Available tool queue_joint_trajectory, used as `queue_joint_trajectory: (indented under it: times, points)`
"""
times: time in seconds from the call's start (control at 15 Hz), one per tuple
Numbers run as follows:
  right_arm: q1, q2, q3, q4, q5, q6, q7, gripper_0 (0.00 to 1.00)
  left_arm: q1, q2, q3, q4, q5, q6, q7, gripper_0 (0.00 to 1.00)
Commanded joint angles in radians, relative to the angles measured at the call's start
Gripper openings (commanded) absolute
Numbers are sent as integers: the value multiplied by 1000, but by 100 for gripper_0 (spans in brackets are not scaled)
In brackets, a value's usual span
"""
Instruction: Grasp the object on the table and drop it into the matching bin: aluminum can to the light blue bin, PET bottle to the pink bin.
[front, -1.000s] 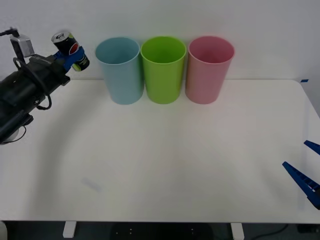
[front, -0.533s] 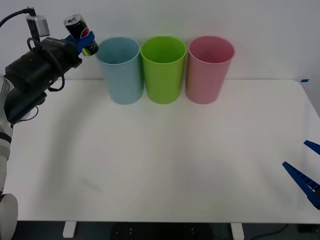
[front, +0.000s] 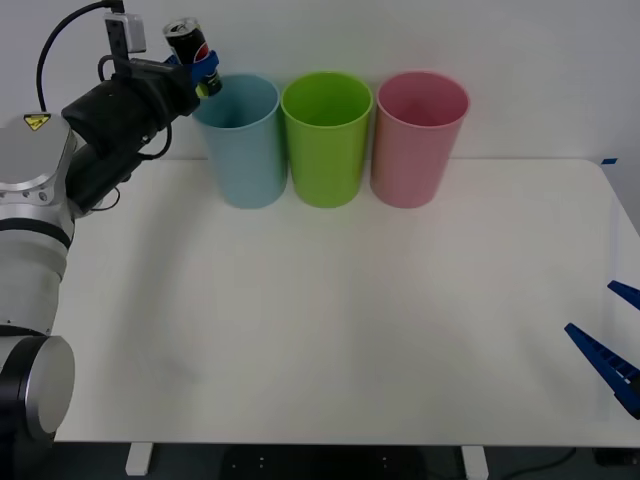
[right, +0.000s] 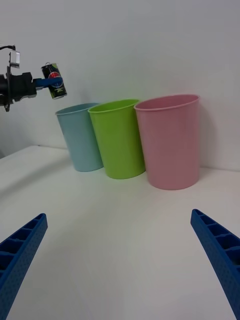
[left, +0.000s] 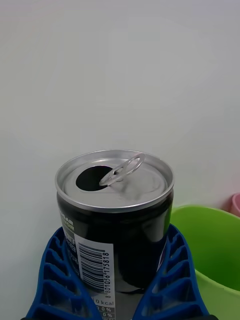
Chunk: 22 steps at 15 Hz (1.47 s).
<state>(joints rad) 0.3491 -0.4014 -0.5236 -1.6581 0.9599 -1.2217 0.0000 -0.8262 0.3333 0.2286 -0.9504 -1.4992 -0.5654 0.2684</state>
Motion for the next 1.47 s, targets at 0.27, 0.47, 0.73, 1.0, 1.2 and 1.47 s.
queue_joint_trajectory:
  times: [0.27,0.47,0.73,1.0,1.2,1.47]
  points:
    - [0,0,0,0,0,0,0,100,-129,-40,0,174,-79,105,-28,0]
    - [0,0,0,0,0,0,0,100,-139,-42,-2,186,-85,163,-35,0]
    - [0,0,0,0,0,0,0,100,-139,-57,-6,186,-85,173,-38,1]
    - [0,0,0,0,0,0,0,100,-139,-57,-14,186,-78,174,-38,4]
    - [0,0,0,0,0,0,0,100,-140,-57,-14,186,-68,174,-38,77]
    - [0,0,0,0,0,0,0,100,-139,-57,-25,186,-44,174,-44,100]
